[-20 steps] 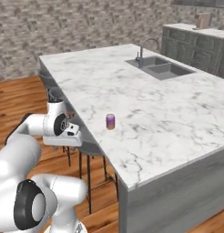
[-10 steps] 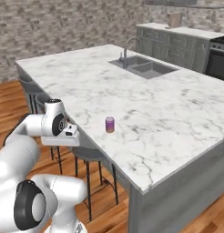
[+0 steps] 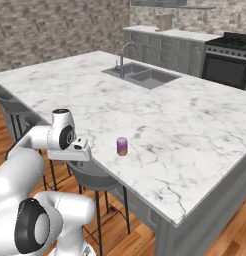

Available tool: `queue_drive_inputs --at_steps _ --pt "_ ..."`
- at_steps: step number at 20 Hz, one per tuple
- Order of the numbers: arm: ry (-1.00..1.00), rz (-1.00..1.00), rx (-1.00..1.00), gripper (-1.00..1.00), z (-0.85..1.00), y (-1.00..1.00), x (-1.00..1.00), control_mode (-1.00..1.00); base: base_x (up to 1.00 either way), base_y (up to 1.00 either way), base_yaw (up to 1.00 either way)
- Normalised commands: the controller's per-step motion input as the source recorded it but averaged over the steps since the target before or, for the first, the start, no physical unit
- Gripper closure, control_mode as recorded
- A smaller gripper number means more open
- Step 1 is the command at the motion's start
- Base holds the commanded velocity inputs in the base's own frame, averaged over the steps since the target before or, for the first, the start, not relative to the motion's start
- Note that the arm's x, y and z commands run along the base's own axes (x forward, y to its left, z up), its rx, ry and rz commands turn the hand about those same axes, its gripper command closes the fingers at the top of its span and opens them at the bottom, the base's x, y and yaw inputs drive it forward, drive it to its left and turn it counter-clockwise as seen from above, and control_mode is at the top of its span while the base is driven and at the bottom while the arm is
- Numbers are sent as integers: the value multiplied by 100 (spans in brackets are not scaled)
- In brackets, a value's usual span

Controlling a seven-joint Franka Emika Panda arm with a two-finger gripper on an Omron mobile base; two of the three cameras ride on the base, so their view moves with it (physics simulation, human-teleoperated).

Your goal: Four empty soda cans are scattered around the kitchen. Gather all the cans and cluster them next to the stove for recycling.

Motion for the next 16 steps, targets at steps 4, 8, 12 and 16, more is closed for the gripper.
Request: queue_drive_inputs --at_steps 4,8,12,16 --pt "0 0 0 -100 0 0 0 100 31 52 -21" --pt "0 0 0 -100 0 0 0 100 1 4 -3" --pt "0 0 0 -100 0 0 0 100 0 0 0" --pt "0 0 0 -100 0 0 0 100 0 0 0"
